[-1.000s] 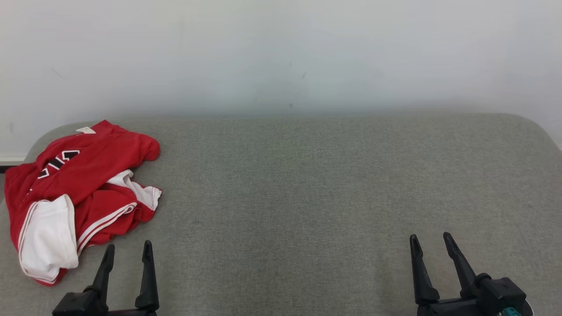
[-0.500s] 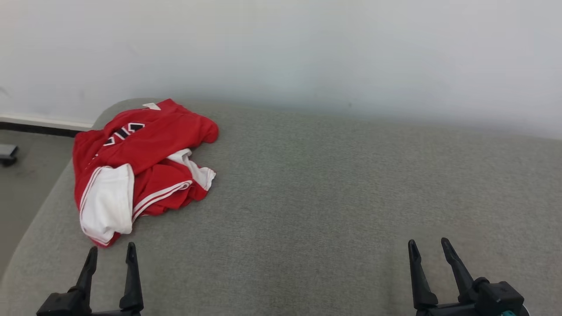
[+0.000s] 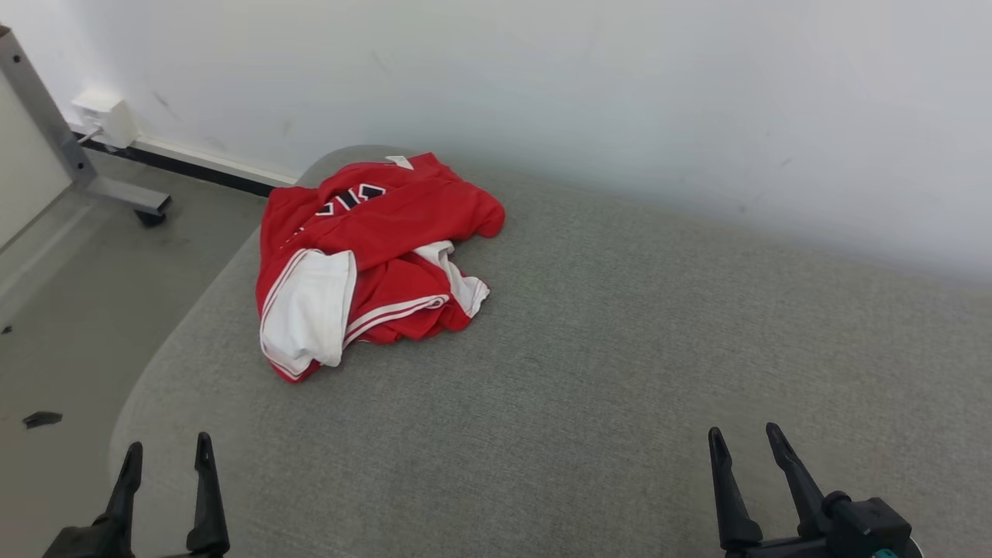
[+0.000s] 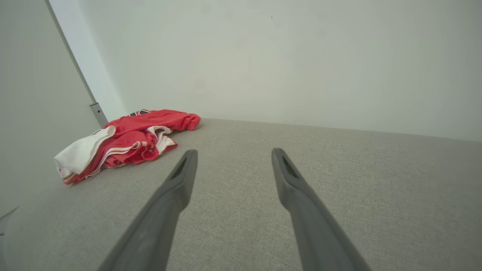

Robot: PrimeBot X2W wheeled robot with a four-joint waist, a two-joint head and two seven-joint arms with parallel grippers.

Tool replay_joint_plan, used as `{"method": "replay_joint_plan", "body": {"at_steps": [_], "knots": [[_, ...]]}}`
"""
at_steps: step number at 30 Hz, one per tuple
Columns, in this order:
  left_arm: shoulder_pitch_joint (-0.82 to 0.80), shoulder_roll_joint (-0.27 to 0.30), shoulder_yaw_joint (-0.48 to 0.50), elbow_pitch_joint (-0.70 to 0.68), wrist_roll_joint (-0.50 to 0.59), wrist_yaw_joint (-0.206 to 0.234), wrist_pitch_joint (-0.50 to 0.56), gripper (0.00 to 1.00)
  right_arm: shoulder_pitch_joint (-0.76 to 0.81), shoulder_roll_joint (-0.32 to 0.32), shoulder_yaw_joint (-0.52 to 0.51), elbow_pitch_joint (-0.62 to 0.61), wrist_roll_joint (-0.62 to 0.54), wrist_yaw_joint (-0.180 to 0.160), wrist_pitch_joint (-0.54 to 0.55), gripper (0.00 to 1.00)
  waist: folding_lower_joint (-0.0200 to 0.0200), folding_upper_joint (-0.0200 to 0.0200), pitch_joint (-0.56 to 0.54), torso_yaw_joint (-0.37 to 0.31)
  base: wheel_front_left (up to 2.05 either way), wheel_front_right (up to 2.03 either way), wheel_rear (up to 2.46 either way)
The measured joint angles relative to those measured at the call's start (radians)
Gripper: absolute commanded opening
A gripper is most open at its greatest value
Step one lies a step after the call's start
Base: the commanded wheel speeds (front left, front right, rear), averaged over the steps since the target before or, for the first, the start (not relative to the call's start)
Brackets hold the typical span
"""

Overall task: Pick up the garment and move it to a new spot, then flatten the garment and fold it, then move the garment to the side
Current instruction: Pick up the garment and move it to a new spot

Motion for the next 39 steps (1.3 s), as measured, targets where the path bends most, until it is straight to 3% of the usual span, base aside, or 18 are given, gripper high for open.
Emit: {"method": "replay_joint_plan", "body": {"at_steps": [6, 17, 30, 39], "knots": [[0.010, 0.006, 0.007, -0.006, -0.004, 0.010, 0.000, 1.00, -0.002, 0.000, 0.011, 0.005, 0.004, 0.000, -0.001, 1.00, -0.0001, 0.0000, -0.002, 0.057, 0.00, 0.00, 0.00], [-0.006, 0.023, 0.013, -0.008, -0.015, 0.016, 0.002, 1.00, -0.019, 0.000, 0.016, 0.009, -0.003, 0.000, 0.001, 1.00, -0.0001, 0.0000, 0.007, 0.067, 0.00, 0.00, 0.00], [-0.325, 0.101, 0.059, 0.028, -0.090, -0.036, 0.013, 1.00, -0.094, -0.015, -0.019, -0.050, -0.066, 0.001, 0.040, 1.00, 0.0000, 0.0000, 0.098, -0.040, 0.00, 0.00, 0.00], [-0.618, 0.244, 0.141, 0.080, -0.157, -0.067, 0.076, 1.00, -0.175, -0.037, -0.070, -0.133, -0.097, 0.001, 0.048, 1.00, 0.0001, 0.0001, 0.237, -0.168, 0.00, 0.00, 0.00]]}}
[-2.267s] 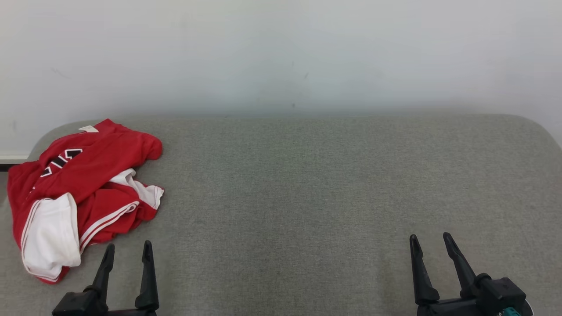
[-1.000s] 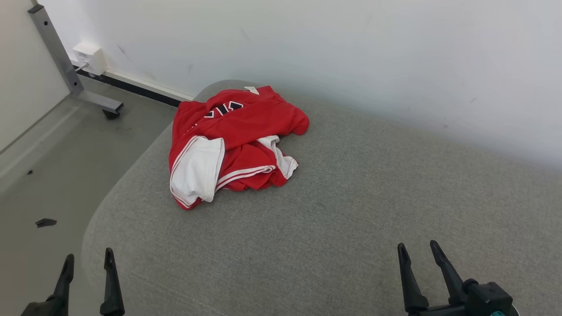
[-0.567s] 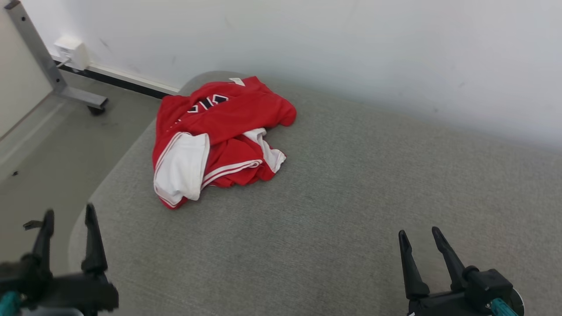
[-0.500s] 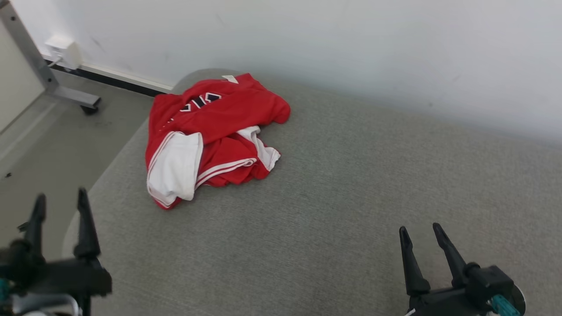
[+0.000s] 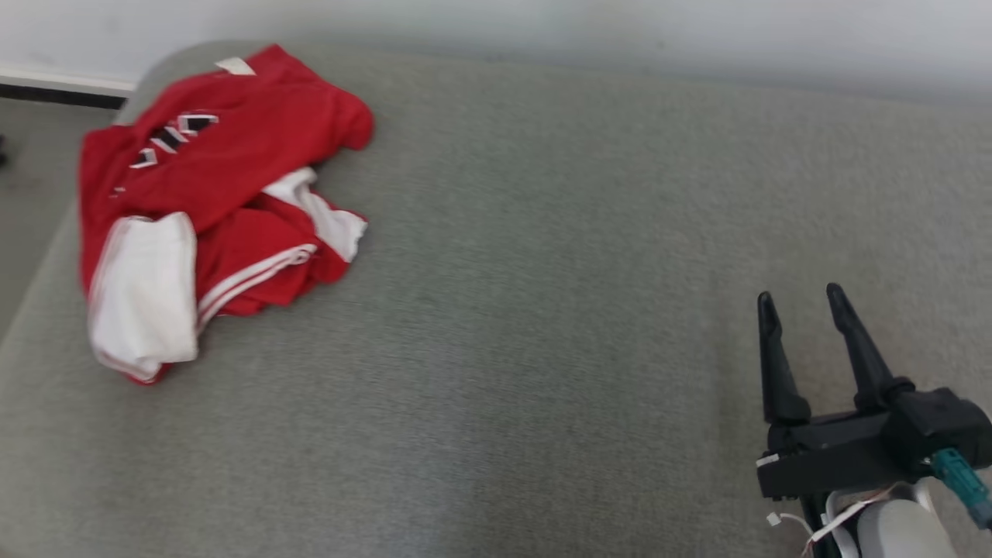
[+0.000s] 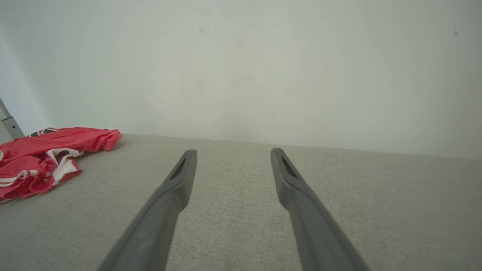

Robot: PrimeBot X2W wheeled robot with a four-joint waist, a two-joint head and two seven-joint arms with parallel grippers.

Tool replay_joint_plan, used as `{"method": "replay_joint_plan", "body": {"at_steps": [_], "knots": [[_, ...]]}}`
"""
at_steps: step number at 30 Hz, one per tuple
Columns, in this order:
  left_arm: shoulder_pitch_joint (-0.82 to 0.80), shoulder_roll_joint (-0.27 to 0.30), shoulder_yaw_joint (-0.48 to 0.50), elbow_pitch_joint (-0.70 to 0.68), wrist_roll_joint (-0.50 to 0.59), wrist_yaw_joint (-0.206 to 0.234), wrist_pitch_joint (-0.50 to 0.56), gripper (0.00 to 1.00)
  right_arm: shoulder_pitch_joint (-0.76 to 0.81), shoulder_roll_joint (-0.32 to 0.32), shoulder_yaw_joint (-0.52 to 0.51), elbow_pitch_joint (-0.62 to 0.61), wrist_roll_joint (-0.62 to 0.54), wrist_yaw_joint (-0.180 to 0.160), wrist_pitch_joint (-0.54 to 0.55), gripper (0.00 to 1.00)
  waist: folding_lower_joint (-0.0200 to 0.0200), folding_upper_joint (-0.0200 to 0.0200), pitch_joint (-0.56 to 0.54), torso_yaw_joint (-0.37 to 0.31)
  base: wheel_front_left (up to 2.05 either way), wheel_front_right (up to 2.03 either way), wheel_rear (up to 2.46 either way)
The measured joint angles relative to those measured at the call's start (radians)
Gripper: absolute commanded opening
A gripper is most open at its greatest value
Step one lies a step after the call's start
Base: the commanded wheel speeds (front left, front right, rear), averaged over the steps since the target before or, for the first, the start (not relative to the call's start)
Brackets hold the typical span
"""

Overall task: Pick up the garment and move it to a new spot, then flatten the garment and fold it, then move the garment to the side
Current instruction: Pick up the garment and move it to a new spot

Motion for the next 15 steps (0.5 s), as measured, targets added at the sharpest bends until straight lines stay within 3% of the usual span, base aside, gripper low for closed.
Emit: {"method": "replay_joint_plan", "body": {"at_steps": [7, 15], "knots": [[-0.166, 0.106, 0.024, 0.119, -0.039, -0.039, 0.055, 1.00, -0.026, 0.000, -0.034, -0.029, -0.012, 0.000, -0.012, 1.00, 0.0001, 0.0001, 0.114, -0.107, 0.00, 0.00, 0.00], [-0.269, 0.163, -0.018, 0.355, -0.045, -0.071, 0.113, 1.00, -0.042, -0.009, -0.057, -0.066, -0.027, 0.000, -0.007, 1.00, 0.0001, 0.0002, 0.220, -0.199, 0.00, 0.00, 0.00]]}}
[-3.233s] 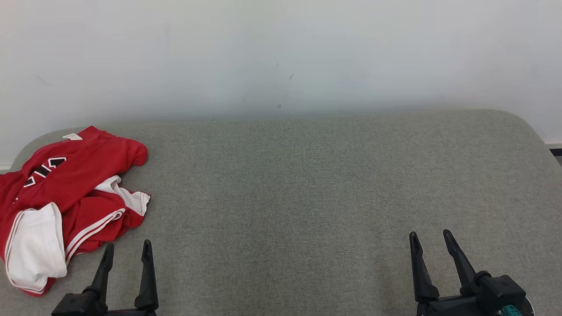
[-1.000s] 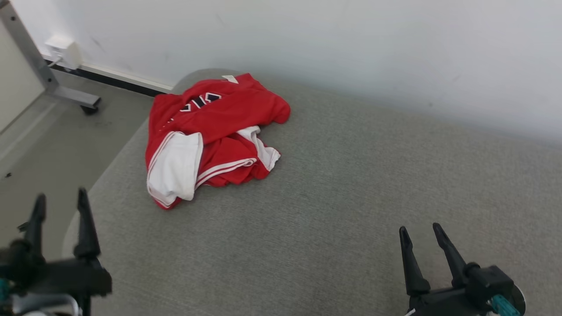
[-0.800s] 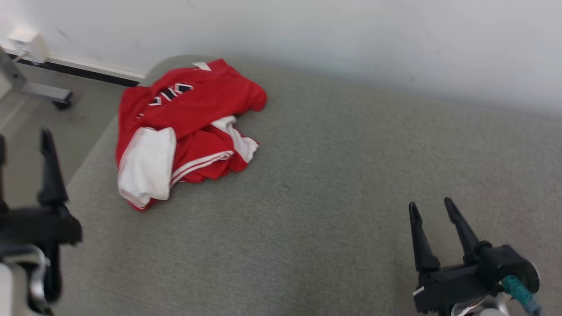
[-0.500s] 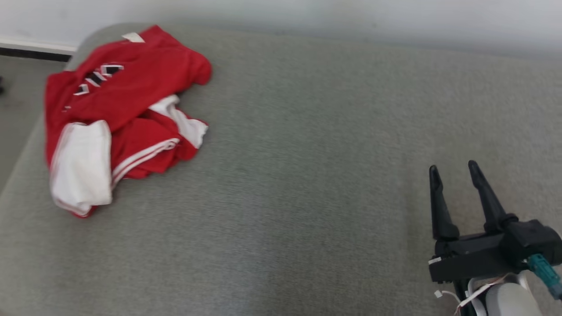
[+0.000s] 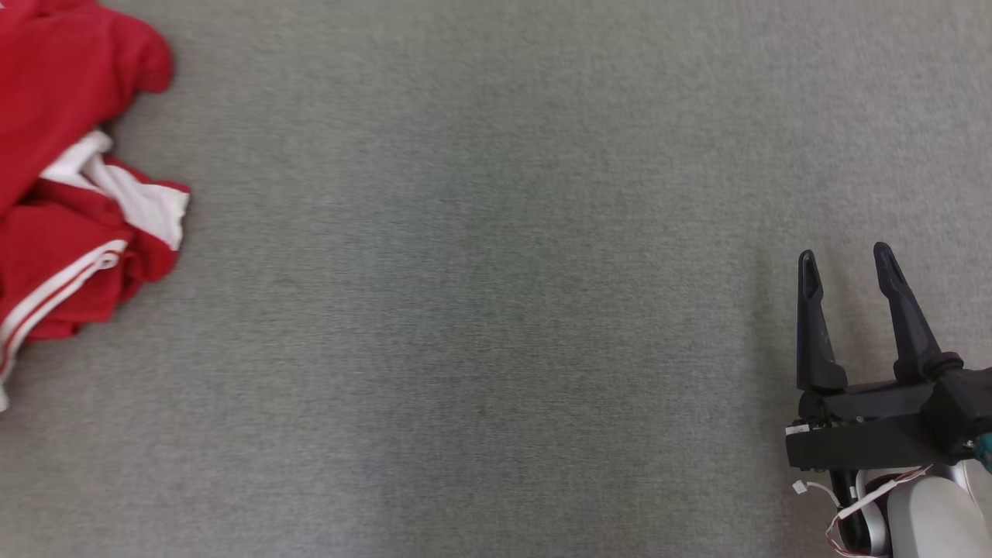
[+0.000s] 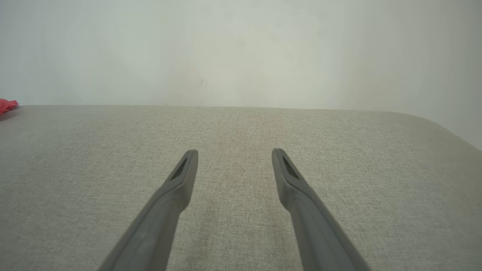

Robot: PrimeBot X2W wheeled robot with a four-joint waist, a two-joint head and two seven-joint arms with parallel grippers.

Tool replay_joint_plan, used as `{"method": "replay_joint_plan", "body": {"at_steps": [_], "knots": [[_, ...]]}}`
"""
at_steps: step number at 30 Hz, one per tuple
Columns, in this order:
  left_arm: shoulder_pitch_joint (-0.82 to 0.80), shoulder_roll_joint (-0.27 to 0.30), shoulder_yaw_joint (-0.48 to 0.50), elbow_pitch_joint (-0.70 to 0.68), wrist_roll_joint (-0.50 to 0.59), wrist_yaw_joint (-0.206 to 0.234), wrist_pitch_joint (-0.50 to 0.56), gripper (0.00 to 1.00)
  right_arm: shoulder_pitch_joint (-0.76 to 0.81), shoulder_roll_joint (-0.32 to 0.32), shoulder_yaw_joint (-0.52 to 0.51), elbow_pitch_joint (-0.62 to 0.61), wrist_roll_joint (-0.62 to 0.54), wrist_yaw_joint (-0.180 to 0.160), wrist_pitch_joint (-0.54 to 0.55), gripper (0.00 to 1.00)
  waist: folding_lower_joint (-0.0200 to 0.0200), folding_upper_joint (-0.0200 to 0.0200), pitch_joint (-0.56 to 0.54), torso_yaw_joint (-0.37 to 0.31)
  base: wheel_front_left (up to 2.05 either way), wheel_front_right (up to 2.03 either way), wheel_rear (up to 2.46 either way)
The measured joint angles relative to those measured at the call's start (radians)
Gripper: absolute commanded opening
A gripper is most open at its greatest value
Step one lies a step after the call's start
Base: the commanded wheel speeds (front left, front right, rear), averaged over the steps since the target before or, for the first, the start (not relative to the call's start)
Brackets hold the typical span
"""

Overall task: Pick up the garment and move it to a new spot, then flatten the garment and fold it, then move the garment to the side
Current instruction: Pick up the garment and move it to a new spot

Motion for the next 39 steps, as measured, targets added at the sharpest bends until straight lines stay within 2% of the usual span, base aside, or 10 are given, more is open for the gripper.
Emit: {"method": "replay_joint_plan", "body": {"at_steps": [7, 13, 18, 19, 20, 21, 33, 39], "knots": [[-0.045, 0.024, -0.075, 0.219, 0.000, -0.022, 0.084, 1.00, -0.001, -0.009, -0.010, -0.029, -0.007, 0.000, 0.025, 1.00, -0.0001, 0.0001, 0.053, -0.043, 0.00, 0.00, 0.00], [-0.070, 0.030, -0.140, 0.373, -0.057, -0.037, 0.207, 1.00, -0.001, -0.014, -0.010, -0.054, -0.017, 0.000, 0.040, 1.00, -0.0002, -0.0001, 0.067, -0.050, 0.00, 0.00, 0.00], [-0.074, 0.026, -0.208, 0.413, -0.091, -0.037, 0.248, 1.00, -0.001, -0.013, -0.008, -0.064, -0.018, 0.000, 0.043, 1.00, -0.0003, -0.0001, 0.070, -0.052, 0.00, 0.00, 0.00], [-0.074, 0.026, -0.220, 0.419, -0.096, -0.037, 0.249, 0.74, -0.002, -0.013, -0.007, -0.064, -0.018, 0.000, 0.044, 1.00, -0.0003, -0.0001, 0.070, -0.052, 0.00, 0.00, 0.00], [-0.074, 0.029, -0.228, 0.422, -0.101, -0.037, 0.239, 0.42, -0.002, -0.013, -0.006, -0.063, -0.018, 0.000, 0.044, 1.00, -0.0003, -0.0001, 0.070, -0.052, 0.00, 0.00, 0.00], [-0.075, 0.032, -0.237, 0.425, -0.109, -0.037, 0.224, 0.00, -0.002, -0.013, -0.004, -0.063, -0.018, 0.000, 0.044, 1.00, -0.0003, -0.0001, 0.069, -0.052, 0.00, 0.00, 0.00], [-0.168, 0.092, -0.321, 0.420, -0.062, -0.038, -0.034, 0.00, 0.001, 0.004, 0.011, 0.011, -0.009, 0.000, 0.018, 1.00, -0.0003, -0.0001, -0.004, -0.040, 0.00, 0.00, 0.00], [-0.258, 0.109, -0.365, 0.342, -0.027, -0.038, -0.090, 0.00, 0.008, 0.018, 0.018, 0.073, 0.010, 0.000, -0.008, 1.00, -0.0003, -0.0003, -0.074, -0.032, 0.00, 0.00, 0.00]]}}
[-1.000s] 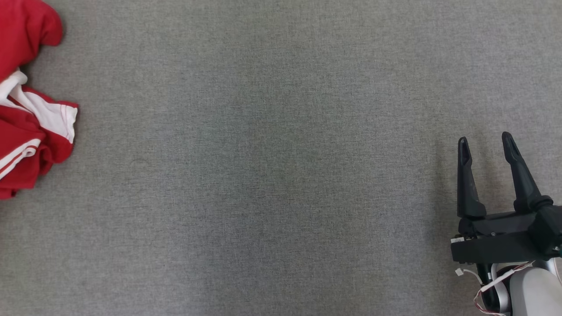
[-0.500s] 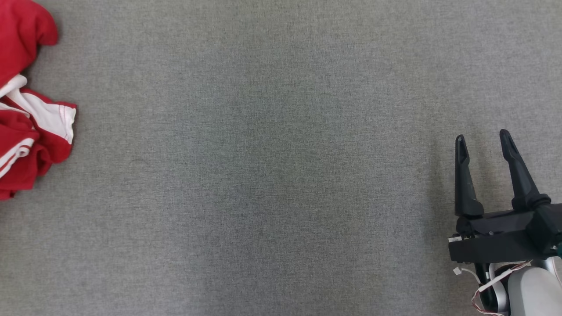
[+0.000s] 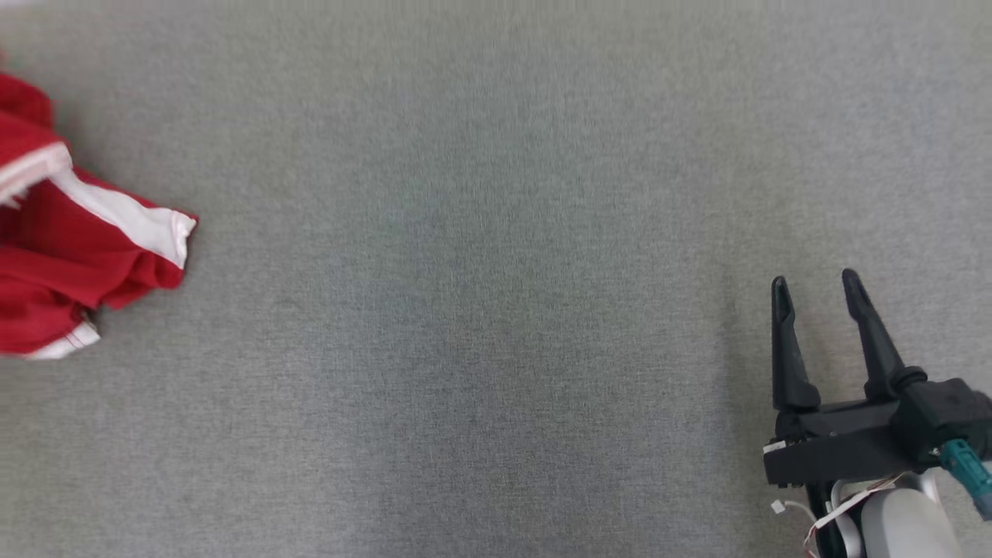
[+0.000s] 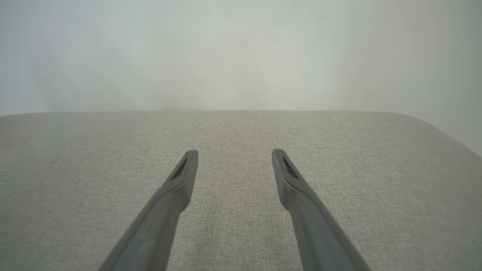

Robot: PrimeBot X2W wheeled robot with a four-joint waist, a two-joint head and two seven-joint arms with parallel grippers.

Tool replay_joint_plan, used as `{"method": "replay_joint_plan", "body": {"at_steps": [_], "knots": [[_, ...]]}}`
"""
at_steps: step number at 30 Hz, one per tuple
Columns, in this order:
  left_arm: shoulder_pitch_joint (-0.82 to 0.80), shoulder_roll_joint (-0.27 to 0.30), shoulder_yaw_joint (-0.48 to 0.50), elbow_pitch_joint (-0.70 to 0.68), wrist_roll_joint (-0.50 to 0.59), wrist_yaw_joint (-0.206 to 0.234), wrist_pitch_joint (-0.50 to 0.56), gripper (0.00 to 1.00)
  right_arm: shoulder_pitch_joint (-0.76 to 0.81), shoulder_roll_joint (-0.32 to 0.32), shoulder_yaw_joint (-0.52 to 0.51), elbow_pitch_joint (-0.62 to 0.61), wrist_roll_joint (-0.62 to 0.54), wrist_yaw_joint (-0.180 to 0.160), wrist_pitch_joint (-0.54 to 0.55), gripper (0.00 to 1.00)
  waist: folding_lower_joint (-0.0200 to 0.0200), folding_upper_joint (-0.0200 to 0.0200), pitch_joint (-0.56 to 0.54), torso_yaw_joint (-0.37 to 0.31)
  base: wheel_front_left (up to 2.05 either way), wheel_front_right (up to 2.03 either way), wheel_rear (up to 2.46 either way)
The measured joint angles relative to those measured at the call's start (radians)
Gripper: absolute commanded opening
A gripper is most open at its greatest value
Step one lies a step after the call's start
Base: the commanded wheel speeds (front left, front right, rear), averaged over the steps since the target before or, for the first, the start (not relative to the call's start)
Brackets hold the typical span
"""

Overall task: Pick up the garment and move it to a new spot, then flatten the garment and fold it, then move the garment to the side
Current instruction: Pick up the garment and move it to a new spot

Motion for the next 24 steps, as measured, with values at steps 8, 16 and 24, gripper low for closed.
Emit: {"method": "replay_joint_plan", "body": {"at_steps": [8, 16, 24], "knots": [[-0.092, 0.000, -0.076, -0.199, 0.034, 0.000, 0.031, 0.00, 0.019, 0.016, 0.007, 0.060, 0.025, 0.000, -0.023, 1.00, -0.0001, 0.0000, -0.084, -0.009, 0.00, 0.00, 0.00], [-0.150, -0.066, -0.157, -0.466, 0.028, 0.000, 0.136, 0.00, 0.035, 0.024, 0.014, 0.099, 0.048, 0.000, -0.033, 1.00, -0.0001, -0.0001, -0.132, -0.083, 0.00, 0.00, 0.00], [-0.121, -0.193, -0.223, -0.623, 0.007, 0.031, 0.180, 0.00, 0.034, 0.025, 0.042, 0.084, 0.098, 0.000, -0.035, 1.00, -0.0001, 0.0000, -0.143, -0.181, 0.00, 0.00, 0.00]]}}
